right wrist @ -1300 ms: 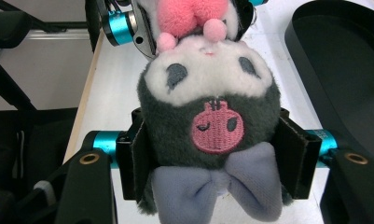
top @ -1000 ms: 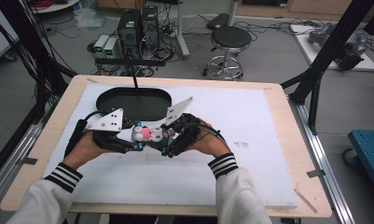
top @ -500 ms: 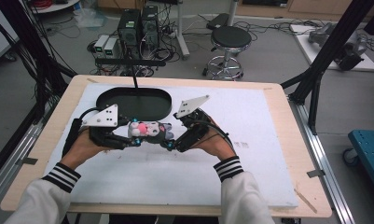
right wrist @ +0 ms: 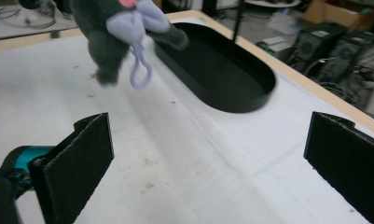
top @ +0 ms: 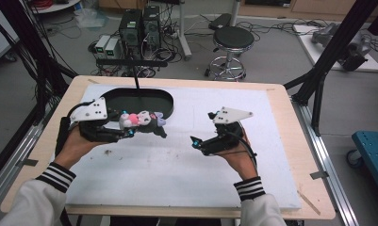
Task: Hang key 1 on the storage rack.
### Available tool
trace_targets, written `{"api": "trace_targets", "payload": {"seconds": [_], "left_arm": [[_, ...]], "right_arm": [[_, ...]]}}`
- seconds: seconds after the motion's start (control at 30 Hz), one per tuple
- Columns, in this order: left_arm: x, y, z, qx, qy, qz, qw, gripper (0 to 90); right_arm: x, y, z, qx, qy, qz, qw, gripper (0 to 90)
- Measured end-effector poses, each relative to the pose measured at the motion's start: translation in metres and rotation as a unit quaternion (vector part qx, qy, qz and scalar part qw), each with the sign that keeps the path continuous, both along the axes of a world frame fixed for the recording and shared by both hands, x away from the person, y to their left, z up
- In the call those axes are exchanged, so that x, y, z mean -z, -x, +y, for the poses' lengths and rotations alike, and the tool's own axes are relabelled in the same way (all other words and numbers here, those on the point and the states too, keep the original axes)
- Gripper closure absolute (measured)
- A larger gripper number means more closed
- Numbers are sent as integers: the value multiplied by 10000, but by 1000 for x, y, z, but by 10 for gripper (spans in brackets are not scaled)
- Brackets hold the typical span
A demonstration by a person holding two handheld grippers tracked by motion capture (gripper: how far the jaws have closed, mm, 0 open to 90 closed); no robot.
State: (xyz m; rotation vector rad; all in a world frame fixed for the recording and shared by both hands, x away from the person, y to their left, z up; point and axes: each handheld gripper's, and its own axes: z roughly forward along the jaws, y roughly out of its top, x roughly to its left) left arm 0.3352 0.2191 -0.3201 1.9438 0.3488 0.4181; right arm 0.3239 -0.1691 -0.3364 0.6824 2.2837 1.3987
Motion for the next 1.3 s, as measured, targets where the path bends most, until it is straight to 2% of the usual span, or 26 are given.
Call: {"api": "trace_targets", "payload": {"seconds": [0.07, 0.2, 0.23, 0.33, 0.57, 0.6, 0.7, 0.8, 0.93, 1.0, 1.07, 1.2, 1.3], "left_arm": [[-1, -2, 4, -151, 21, -3, 9999, 525], [-1, -7, 12, -447, 33, -32, 9990, 524], [-2, -8, 14, -527, 38, -64, 9986, 523], [-2, -14, 21, -777, 141, -57, 9969, 523], [-4, -25, 30, -1193, 176, -113, 9926, 523], [-4, -27, 31, -1224, 231, -114, 9922, 523], [-6, -33, 32, -1360, 193, -143, 9904, 522], [-9, -39, 33, -1471, 208, -154, 9888, 523], [-13, -44, 35, -1580, 211, -205, 9870, 523], [-13, -46, 35, -1660, 259, -203, 9856, 523], [-14, -47, 35, -1745, 228, -238, 9841, 523], [-17, -49, 34, -1995, 256, -316, 9791, 523], [-22, -51, 32, -2118, 288, -393, 9761, 523]], "right_arm": [[4, 3, -9, 133, -19, -13, 9999, 6], [13, 13, -31, 334, -260, 10, 9991, 6], [15, 15, -36, 336, -347, -42, 9988, 6], [21, 23, -51, 477, -466, -89, 9977, 6], [34, 35, -76, 724, -774, -208, 9941, 6], [36, 37, -78, 758, -823, -250, 9934, 6], [44, 40, -86, 860, -977, -306, 9910, 6], [52, 43, -92, 1032, -1029, -423, 9884, 6], [60, 45, -98, 1213, -1213, -504, 9839, 6], [64, 47, -100, 1287, -1305, -579, 9814, 6], [67, 48, -102, 1343, -1337, -558, 9803, 6], [75, 51, -103, 1498, -1279, -675, 9781, 6], [81, 53, -104, 1552, -1360, -660, 9762, 6]]}}
